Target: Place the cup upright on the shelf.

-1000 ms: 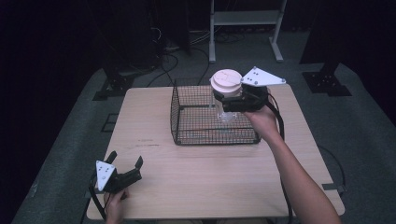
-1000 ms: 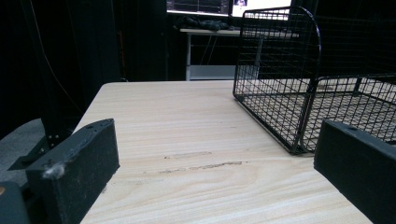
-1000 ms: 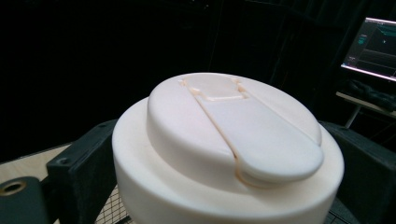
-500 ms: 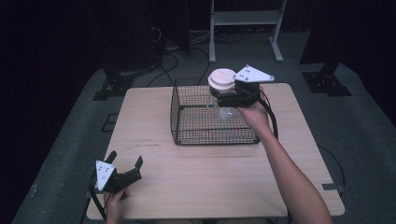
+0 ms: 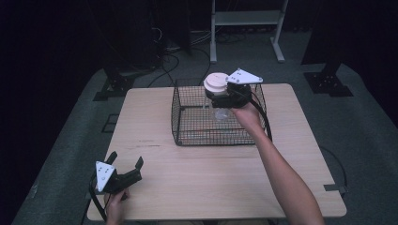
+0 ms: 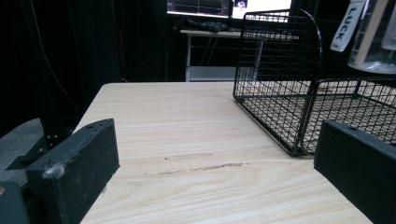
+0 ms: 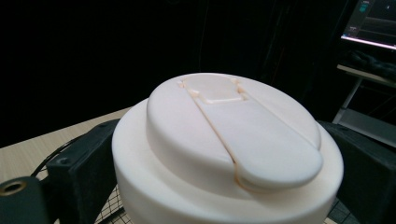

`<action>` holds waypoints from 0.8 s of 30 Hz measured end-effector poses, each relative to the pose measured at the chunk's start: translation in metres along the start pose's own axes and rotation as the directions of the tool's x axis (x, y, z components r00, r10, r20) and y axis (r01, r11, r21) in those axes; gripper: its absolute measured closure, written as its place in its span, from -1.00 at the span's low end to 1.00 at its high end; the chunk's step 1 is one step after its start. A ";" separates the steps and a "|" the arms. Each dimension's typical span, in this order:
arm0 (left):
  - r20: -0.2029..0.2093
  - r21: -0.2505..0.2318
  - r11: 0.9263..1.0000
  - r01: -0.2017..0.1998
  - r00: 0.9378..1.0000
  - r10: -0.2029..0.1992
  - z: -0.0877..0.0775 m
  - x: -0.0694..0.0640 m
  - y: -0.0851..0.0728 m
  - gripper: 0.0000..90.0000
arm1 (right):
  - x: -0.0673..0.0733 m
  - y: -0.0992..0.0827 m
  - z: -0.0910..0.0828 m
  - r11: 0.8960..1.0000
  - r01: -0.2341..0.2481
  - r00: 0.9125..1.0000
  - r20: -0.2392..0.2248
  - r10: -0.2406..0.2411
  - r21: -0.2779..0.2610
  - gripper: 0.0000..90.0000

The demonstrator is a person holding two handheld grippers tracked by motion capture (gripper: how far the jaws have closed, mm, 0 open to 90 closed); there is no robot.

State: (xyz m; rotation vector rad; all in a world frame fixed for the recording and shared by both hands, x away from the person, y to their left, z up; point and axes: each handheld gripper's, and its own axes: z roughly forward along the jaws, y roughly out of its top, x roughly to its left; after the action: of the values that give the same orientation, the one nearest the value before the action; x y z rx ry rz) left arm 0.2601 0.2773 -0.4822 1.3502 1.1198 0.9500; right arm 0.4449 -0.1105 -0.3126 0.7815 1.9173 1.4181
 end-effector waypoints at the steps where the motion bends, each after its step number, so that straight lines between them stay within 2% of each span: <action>1: 0.002 0.000 1.000 -0.001 1.000 0.001 0.000 0.000 0.000 -1.00 | 0.000 -0.003 0.004 1.000 -0.002 1.000 0.004 0.002 0.007 -0.90; 8: 0.003 0.000 1.000 0.004 1.000 -0.004 0.000 0.000 0.000 -1.00 | -0.002 -0.013 0.018 0.999 0.000 1.000 0.001 0.000 0.041 -0.90; 12: 0.002 0.000 1.000 0.001 1.000 -0.001 0.000 0.000 0.000 -1.00 | -0.005 -0.019 0.026 0.999 -0.009 1.000 0.013 0.009 0.046 -0.90; 16: 0.003 0.000 1.000 0.002 1.000 -0.002 0.000 0.000 0.000 -1.00 | -0.008 -0.025 0.032 0.998 -0.036 0.999 0.006 0.036 0.050 -0.90; 24: 0.001 -0.002 1.000 0.006 1.000 -0.006 -0.001 0.001 0.000 -1.00 | -0.009 -0.035 0.044 0.996 -0.039 0.999 -0.001 0.040 0.084 -0.90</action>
State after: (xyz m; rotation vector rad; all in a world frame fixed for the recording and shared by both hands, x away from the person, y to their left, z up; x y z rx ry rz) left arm 0.2597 0.2780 -0.4822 1.3448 1.1214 0.9458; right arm 0.4808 -0.0999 -0.3554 0.8621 1.9845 1.3691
